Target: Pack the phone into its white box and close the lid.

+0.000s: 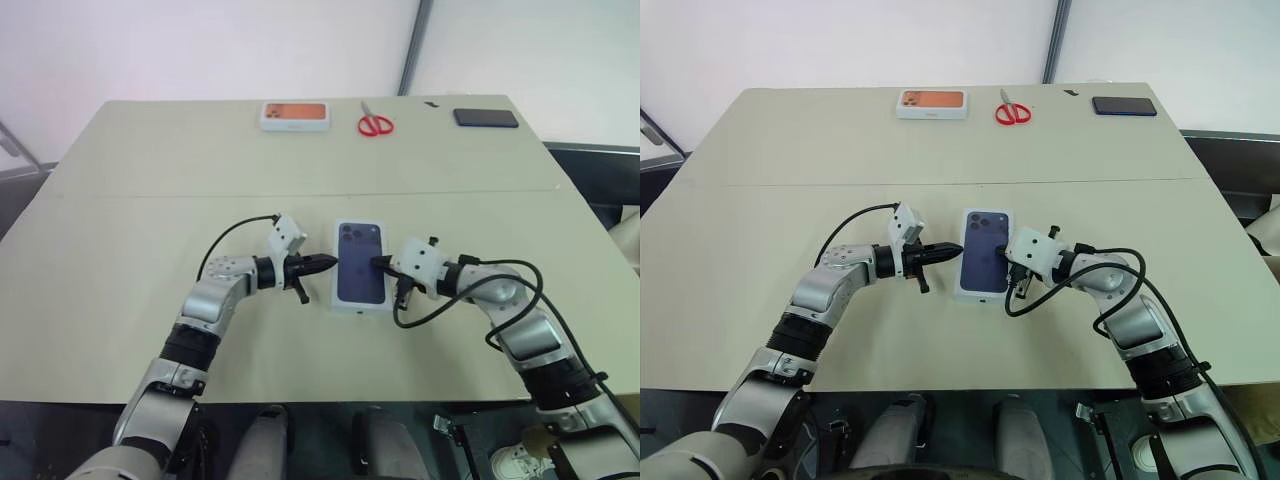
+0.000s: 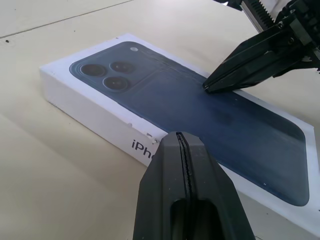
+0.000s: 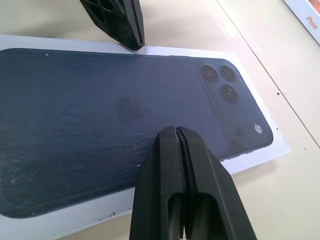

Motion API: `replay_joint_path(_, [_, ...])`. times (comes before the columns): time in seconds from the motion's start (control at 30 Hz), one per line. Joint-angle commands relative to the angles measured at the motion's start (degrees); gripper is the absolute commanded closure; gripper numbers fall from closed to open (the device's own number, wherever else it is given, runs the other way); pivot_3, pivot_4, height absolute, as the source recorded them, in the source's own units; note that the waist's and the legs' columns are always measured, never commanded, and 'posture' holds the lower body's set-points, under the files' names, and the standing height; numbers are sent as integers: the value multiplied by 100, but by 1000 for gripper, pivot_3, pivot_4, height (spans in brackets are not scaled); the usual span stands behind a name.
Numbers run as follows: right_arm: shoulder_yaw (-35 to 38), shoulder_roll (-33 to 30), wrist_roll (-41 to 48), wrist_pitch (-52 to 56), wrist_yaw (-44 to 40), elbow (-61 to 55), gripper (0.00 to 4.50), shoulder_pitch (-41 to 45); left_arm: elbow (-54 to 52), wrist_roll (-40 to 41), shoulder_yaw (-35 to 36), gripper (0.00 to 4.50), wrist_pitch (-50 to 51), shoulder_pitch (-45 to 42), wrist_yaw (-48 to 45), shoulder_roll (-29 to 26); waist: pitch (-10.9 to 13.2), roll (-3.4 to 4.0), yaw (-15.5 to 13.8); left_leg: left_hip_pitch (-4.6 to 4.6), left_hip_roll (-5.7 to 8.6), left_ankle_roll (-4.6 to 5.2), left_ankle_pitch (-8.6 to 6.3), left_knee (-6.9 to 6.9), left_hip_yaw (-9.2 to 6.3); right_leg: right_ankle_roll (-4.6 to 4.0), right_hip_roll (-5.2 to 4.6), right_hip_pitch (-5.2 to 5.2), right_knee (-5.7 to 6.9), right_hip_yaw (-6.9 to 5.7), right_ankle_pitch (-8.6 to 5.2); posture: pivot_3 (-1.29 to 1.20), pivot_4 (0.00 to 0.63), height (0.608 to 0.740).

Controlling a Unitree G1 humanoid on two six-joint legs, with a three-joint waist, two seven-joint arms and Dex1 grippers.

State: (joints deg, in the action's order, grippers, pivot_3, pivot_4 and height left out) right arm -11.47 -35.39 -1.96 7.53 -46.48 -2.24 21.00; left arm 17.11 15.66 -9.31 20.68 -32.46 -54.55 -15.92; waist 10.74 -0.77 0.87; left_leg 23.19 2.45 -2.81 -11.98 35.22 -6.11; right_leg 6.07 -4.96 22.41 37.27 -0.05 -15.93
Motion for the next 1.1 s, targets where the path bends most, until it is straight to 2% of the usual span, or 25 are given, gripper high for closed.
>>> replay_joint_path(0.03, [365, 248, 627, 596, -66, -60, 4449, 161, 103, 182, 310, 4500, 264, -149, 115, -52, 0, -1, 6, 0, 0, 0, 0, 0, 0, 0, 0, 0, 0, 0, 0, 0, 150, 740])
replay_joint_path(0.07, [549, 316, 838, 765, -52, -56, 4487, 235, 71, 313, 506, 4250, 359, -191, 155, -115, 1, -1, 15, 1, -1, 0, 0, 0, -1, 0, 0, 1, 1, 0, 0, 0, 150, 740])
replay_joint_path(0.13, [755, 352, 1142, 985, -155, -58, 3953, 307, -26, 398, 740, 3673, 338, -194, 192, -271, 3, 0, 24, 11, -3, 0, 0, 2, -11, 0, 0, 15, 6, 1, 0, 0, 150, 740])
replay_joint_path(0.2, [927, 341, 1384, 985, -254, -42, 3196, 329, -190, 472, 1007, 2732, 234, -131, 233, -469, 4, -1, 21, 18, -4, 0, 0, 1, -13, 0, 0, 25, 9, 2, 0, 0, 150, 740])
replay_joint_path(0.27, [1065, 282, 1553, 990, -367, 18, 2068, 313, -431, 550, 1198, 1696, 199, 30, 156, -726, 4, -1, 14, 19, -4, 0, 0, -1, -13, 0, 0, 26, 8, 2, 0, 0, 150, 740])
replay_joint_path(0.3, [1093, 238, 1582, 933, -442, 44, 1721, 281, -522, 556, 1256, 1316, 159, 115, 136, -826, 4, 0, 15, 19, -4, 0, 0, -1, -13, 0, 0, 27, 8, 1, 0, 0, 150, 740])
replay_joint_path(0.37, [1104, 118, 1571, 770, -596, 82, 608, 180, -680, 549, 1335, 274, 48, 362, 14, -1085, 4, 1, 6, 19, -6, 0, 0, -3, -13, 0, -3, 26, 8, 2, 0, 0, 150, 740])
replay_joint_path(0.4, [1131, 61, 1631, 785, -694, 50, 80, 119, -654, 585, 1455, 0, 29, 459, 23, -1185, 4, 1, 3, 18, -5, 0, 0, -2, -12, 0, -4, 25, 8, 2, 0, 0, 150, 740])
replay_joint_path(0.63, [1614, -298, 1902, 492, -937, -106, 30, -369, -801, 357, 1860, 0, -496, 1230, 197, -1826, 5, 2, -14, 20, -11, 0, 0, -1, -12, 0, -8, 25, 6, 2, 0, 0, 150, 740])
replay_joint_path(0.83, [2080, -601, 1948, 126, -977, -50, 30, -835, -1352, 387, 2183, 0, -860, 2313, -70, -2469, 6, 6, 4, 18, -17, 0, -1, -8, -11, -3, -9, 28, 3, 8, -1, 0, 150, 740])
replay_joint_path(1.1, [2144, -766, 2255, 367, -1272, -162, 30, -1030, -1817, 842, 2594, 0, -791, 3061, -274, -2611, 6, 6, -19, 19, -20, 0, -1, -8, -11, -9, -14, 25, -5, 10, -4, 0, 150, 740])
